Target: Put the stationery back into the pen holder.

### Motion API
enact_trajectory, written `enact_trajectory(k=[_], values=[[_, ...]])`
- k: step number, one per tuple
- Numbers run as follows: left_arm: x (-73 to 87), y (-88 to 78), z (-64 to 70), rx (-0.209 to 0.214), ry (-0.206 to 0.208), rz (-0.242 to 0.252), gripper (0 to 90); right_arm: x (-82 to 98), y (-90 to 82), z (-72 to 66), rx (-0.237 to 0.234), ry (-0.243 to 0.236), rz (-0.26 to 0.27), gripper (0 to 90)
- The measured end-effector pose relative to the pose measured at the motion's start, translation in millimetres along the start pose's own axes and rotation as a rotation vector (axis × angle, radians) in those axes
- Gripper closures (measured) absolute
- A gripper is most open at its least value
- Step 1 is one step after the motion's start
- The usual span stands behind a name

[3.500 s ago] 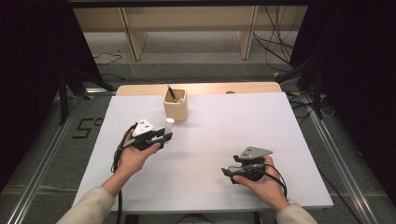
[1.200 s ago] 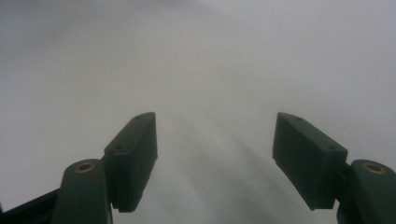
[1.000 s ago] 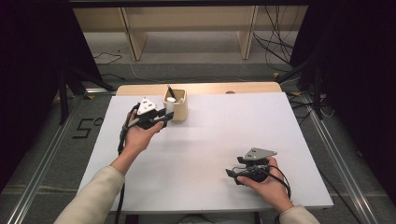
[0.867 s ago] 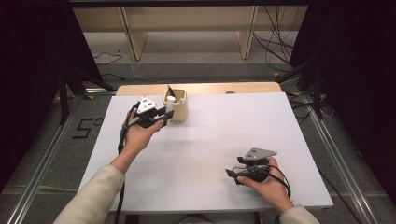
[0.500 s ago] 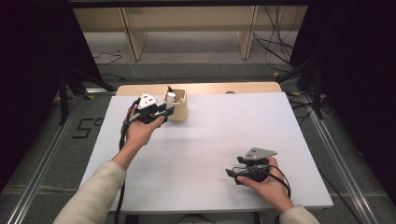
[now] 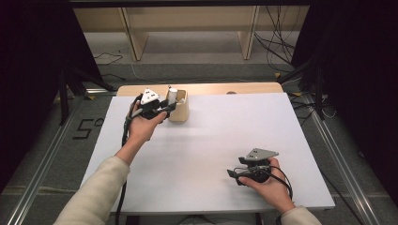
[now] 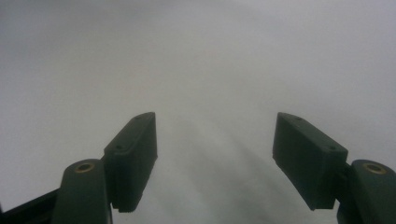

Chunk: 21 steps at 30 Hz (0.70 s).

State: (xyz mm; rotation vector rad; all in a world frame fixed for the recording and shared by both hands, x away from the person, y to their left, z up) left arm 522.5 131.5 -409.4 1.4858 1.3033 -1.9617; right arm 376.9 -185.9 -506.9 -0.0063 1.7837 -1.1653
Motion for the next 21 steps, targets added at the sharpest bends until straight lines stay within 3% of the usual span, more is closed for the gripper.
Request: enact_trajectory(k=[21], values=[[-8.5,14.2,-11.5,-0.031,-0.003,-0.001,66.7,0.2,0.3,0.8,0.000,0.002,0.000,31.4]])
Point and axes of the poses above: each handheld gripper's, and its own axes: y roughly forward along the jaws, x roughly out of its underside, z roughly to its right, the point moved 4 cm from there along y, roughly forward along the jaws, and after that the axes turned 5 degrees about -z, right-handed, at the moved point
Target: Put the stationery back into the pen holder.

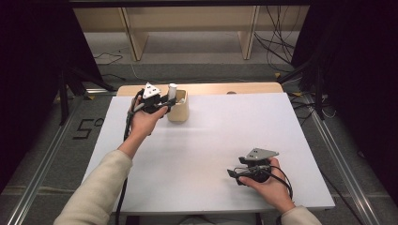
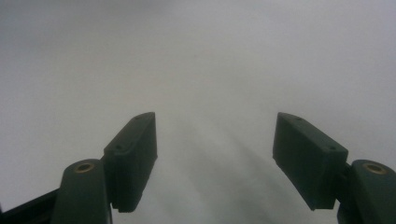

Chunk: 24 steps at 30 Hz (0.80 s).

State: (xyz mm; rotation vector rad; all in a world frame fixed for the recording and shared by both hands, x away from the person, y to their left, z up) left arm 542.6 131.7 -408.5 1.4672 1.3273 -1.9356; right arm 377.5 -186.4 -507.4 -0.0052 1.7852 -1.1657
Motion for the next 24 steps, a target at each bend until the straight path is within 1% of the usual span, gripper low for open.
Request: enact_trajectory(k=[9,13,16,17,21,24], values=[[-2.5,5.3,-6.6,-0.017,-0.007,-0.005,66.7,-0.1,0.1,-0.1,0.000,-0.001,0.001,31.4],[-6.1,6.7,-8.7,-0.022,0.008,-0.005,66.7,-0.2,0.1,-0.1,0.000,0.000,0.002,31.4],[-8.1,8.5,-10.0,-0.023,0.008,-0.006,66.7,-0.4,0.0,-0.1,0.000,0.001,0.003,31.4],[-8.6,9.9,-10.5,-0.023,-0.001,-0.003,66.7,-0.4,0.0,-0.1,0.000,-0.001,0.003,31.4],[-10.3,12.9,-12.5,-0.030,-0.001,-0.005,66.7,-0.4,-0.3,-0.2,0.000,0.002,0.003,31.4],[-12.0,14.6,-12.2,-0.032,0.006,0.000,66.7,-0.5,-0.1,0.1,-0.002,0.003,0.004,31.4]])
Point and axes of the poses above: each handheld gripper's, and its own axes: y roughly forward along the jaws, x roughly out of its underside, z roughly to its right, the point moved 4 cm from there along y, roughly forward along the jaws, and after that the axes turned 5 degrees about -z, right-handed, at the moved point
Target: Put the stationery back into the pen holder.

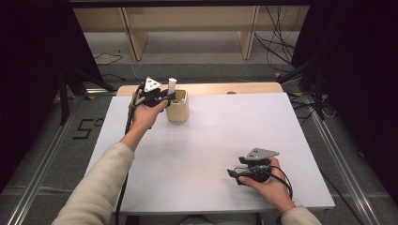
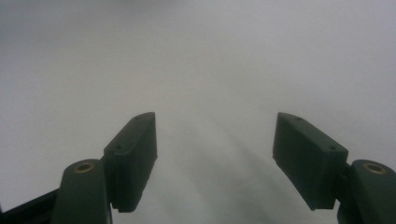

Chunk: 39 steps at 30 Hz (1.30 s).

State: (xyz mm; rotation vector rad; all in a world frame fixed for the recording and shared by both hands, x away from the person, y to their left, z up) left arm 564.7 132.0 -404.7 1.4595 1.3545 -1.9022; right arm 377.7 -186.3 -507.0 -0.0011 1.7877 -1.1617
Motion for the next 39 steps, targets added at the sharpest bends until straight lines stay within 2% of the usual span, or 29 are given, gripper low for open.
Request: enact_trajectory(k=[17,19,28,39], values=[[0.5,13.1,-4.4,-0.028,0.050,0.014,66.4,0.1,0.4,-0.5,-0.004,-0.003,-0.002,31.4],[1.8,15.9,-5.3,-0.025,0.040,0.019,66.4,0.2,0.5,-0.6,-0.004,-0.004,-0.002,31.3],[4.8,23.2,-6.7,-0.015,0.058,0.021,66.3,0.1,0.4,-0.8,-0.005,-0.005,-0.001,31.4],[8.2,28.7,-9.3,-0.025,0.067,0.012,66.1,0.2,0.7,-1.2,-0.007,-0.007,-0.002,31.4]])
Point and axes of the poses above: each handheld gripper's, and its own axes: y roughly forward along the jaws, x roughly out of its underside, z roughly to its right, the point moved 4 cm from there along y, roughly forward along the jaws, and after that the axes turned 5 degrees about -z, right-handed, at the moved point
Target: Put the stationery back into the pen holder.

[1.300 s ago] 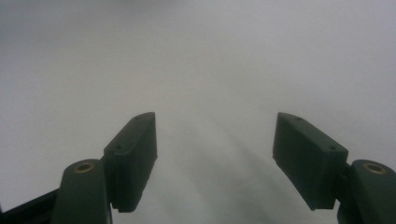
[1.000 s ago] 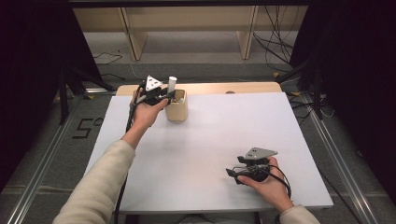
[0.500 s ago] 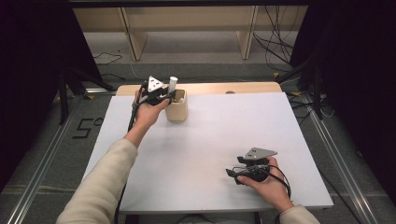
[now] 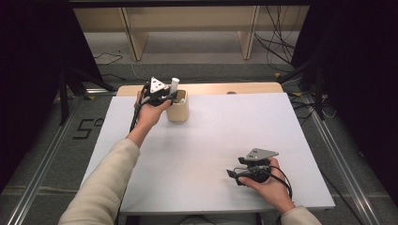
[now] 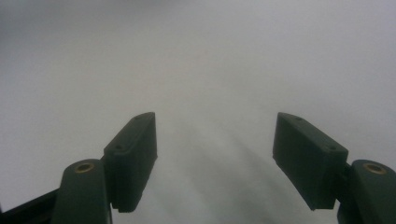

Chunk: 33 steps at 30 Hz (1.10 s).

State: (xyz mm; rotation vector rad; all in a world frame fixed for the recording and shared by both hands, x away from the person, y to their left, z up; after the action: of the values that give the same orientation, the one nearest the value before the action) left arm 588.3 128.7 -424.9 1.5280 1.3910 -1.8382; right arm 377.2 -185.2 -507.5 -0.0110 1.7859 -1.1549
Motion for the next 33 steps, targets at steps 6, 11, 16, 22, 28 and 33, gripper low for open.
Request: enact_trajectory(k=[6,11,16,22,28,33], values=[[2.8,2.6,-0.8,-0.004,0.002,-0.012,65.9,0.0,0.1,-0.3,-0.001,0.002,0.000,31.4],[3.7,3.6,-0.8,-0.008,0.004,-0.017,64.4,0.1,0.0,-0.3,-0.001,0.002,0.000,31.3],[1.2,-0.9,-2.4,-0.014,-0.001,-0.007,61.0,0.2,0.3,0.0,-0.002,0.001,0.000,31.4],[-0.7,-8.2,-2.5,-0.014,0.005,-0.001,60.2,0.0,0.6,-0.7,-0.001,0.002,-0.001,31.4],[-2.0,-17.5,-1.1,-0.007,0.010,-0.004,59.7,0.0,0.7,-0.9,-0.001,0.003,-0.002,31.3],[-3.6,-24.3,0.6,0.004,0.000,-0.010,58.9,-0.2,0.5,-0.4,0.001,0.002,0.000,31.4]])
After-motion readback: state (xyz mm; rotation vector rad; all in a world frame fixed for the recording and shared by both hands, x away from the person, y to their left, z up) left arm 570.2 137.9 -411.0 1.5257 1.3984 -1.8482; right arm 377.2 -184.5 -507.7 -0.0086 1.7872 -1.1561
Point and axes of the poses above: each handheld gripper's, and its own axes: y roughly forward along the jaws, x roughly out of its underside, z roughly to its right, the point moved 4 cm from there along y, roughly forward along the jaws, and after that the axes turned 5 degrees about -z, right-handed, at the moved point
